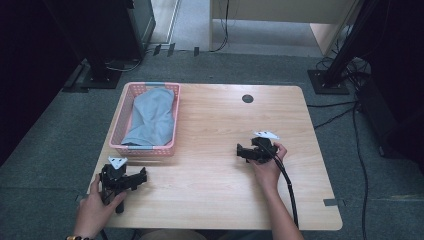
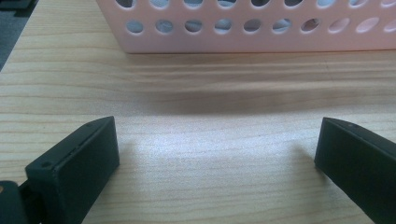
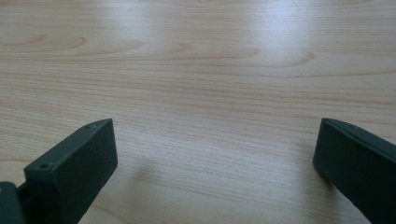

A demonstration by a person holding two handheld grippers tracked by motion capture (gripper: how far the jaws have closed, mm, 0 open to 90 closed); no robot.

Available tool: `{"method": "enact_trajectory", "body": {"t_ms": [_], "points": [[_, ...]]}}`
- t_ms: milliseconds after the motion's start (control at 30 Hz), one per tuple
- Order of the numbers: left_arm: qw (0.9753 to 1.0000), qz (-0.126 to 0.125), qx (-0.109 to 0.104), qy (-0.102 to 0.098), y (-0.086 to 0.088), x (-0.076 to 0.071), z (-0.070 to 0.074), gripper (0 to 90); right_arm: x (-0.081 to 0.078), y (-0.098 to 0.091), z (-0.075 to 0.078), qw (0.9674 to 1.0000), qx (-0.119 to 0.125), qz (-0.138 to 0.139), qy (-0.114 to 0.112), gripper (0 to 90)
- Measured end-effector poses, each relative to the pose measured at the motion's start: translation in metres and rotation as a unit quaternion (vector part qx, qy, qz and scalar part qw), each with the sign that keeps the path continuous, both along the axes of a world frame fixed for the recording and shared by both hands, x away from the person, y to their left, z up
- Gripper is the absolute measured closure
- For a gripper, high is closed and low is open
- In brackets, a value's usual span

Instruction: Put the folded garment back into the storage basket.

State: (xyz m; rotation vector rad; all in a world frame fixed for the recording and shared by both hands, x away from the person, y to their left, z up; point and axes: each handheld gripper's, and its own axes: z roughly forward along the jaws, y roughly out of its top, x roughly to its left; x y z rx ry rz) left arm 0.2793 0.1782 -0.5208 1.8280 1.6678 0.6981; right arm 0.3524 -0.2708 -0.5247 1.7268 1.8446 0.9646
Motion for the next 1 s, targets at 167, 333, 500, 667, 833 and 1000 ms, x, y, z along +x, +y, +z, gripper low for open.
{"method": "enact_trajectory", "body": {"t_ms": [167, 333, 500, 667, 833, 1000], "points": [[1.0, 0.0, 0.0, 0.0, 0.0, 0.0, 0.0, 0.0, -0.004, -0.007, 0.0, 0.9999, 0.004, -0.01, -0.001, 0.0], [1.0, 0.0, 0.0, 0.0, 0.0, 0.0, 0.0, 0.0, -0.007, -0.012, 0.0, 0.9998, -0.008, -0.018, 0.002, 0.0], [1.0, 0.001, 0.0, 0.0, 0.0, 0.0, 0.0, 0.0, -0.011, -0.019, 0.0, 0.9995, -0.006, -0.031, 0.001, 0.0], [1.0, 0.001, 0.0, 0.0, 0.0, 0.0, 0.0, 0.0, -0.014, -0.024, 0.0, 0.9993, -0.01, -0.036, 0.002, 0.0], [1.0, 0.001, 0.0, 0.0, 0.0, 0.0, 0.0, 0.0, -0.018, -0.031, 0.0, 0.999, -0.011, -0.043, 0.002, 0.0], [1.0, 0.001, 0.0, 0.0, 0.0, 0.0, 0.0, 0.0, -0.021, -0.038, -0.001, 0.9987, -0.008, -0.05, 0.002, 0.0]]}}
